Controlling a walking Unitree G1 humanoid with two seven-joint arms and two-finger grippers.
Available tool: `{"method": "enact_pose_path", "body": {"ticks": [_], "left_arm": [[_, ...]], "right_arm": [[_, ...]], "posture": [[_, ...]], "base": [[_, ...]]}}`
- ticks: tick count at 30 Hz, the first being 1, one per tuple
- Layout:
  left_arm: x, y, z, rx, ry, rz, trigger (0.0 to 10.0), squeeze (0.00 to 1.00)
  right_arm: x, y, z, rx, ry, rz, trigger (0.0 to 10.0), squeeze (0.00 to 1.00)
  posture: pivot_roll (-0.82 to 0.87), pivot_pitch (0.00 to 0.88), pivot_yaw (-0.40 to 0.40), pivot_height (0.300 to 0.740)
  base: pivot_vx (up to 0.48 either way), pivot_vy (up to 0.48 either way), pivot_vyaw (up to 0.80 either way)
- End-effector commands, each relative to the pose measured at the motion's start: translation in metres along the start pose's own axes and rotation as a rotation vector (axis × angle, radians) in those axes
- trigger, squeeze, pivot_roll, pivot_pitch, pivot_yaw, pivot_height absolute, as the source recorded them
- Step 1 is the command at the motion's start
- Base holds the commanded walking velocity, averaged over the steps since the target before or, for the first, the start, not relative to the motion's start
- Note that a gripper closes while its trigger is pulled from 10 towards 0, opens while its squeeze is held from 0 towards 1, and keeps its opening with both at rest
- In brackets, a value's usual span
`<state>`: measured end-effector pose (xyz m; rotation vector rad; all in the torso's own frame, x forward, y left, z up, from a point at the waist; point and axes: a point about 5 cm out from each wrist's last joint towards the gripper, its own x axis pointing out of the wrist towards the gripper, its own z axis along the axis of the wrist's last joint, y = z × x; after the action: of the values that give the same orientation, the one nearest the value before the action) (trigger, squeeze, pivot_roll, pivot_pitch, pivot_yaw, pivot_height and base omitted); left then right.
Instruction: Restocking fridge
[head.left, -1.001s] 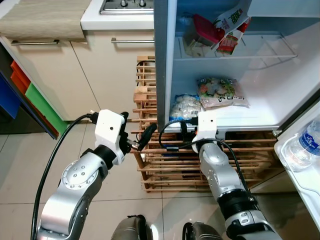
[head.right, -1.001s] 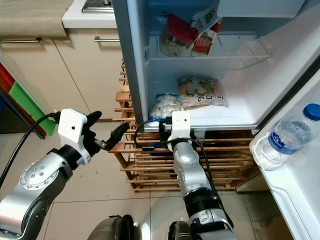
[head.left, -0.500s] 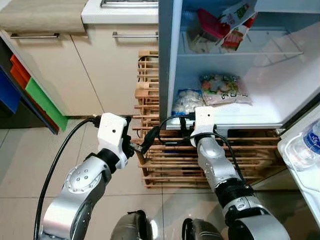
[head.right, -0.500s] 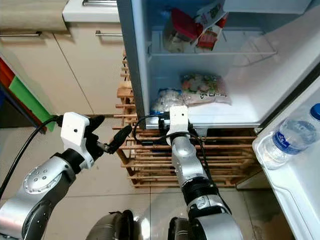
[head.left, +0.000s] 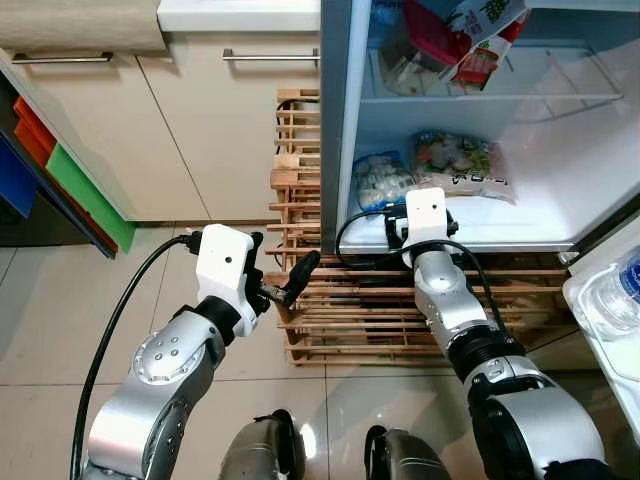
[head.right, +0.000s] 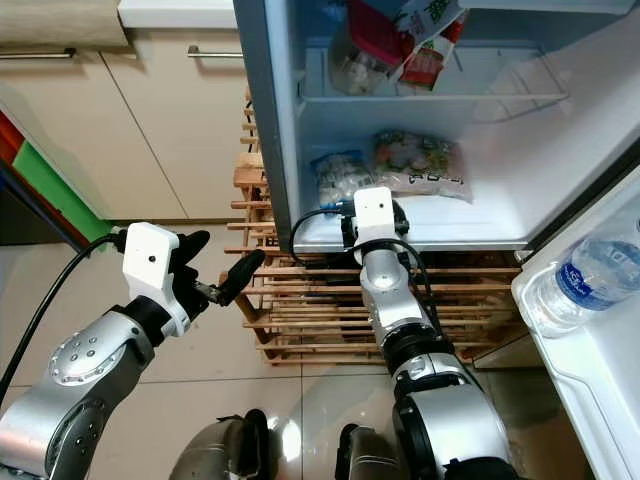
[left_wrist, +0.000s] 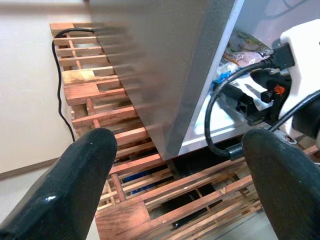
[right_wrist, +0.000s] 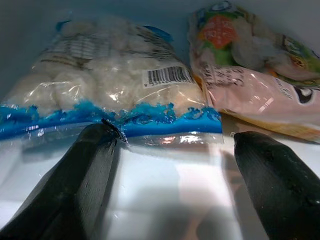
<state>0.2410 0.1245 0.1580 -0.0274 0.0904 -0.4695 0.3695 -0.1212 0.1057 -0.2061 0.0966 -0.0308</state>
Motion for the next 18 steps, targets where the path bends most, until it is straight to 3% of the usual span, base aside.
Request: {"method": "enact_pose_path", "body": {"ticks": [1, 10, 18], "left_arm": [[0.0, 0.0, 0.002, -0.002, 0.0, 0.004, 10.0, 0.0], [0.002, 0.003, 0.003, -0.001, -0.006, 0.01, 10.0, 0.0], [0.015, -0.006, 0.004, 0.047, -0.038, -0.009, 10.0, 0.0]], "right_arm": [[0.0, 0.005, 0.001, 0.002, 0.001, 0.002, 10.0, 0.0], [0.0, 0.016, 0.003, 0.064, 0.002, 0.029, 10.0, 0.0], [-0.007, 0.0, 0.003, 0.087, -0.058, 0.031, 10.0, 0.0]], "posture": [[0.11, 0.254, 0.022, 0.74], [0.1, 0.25, 0.018, 0.74], [0.07, 0.177, -0.013, 0.74]], "base": [[0.0, 0.0, 0.0], [0.0, 0.0, 0.0], [0.0, 0.0, 0.0]]}}
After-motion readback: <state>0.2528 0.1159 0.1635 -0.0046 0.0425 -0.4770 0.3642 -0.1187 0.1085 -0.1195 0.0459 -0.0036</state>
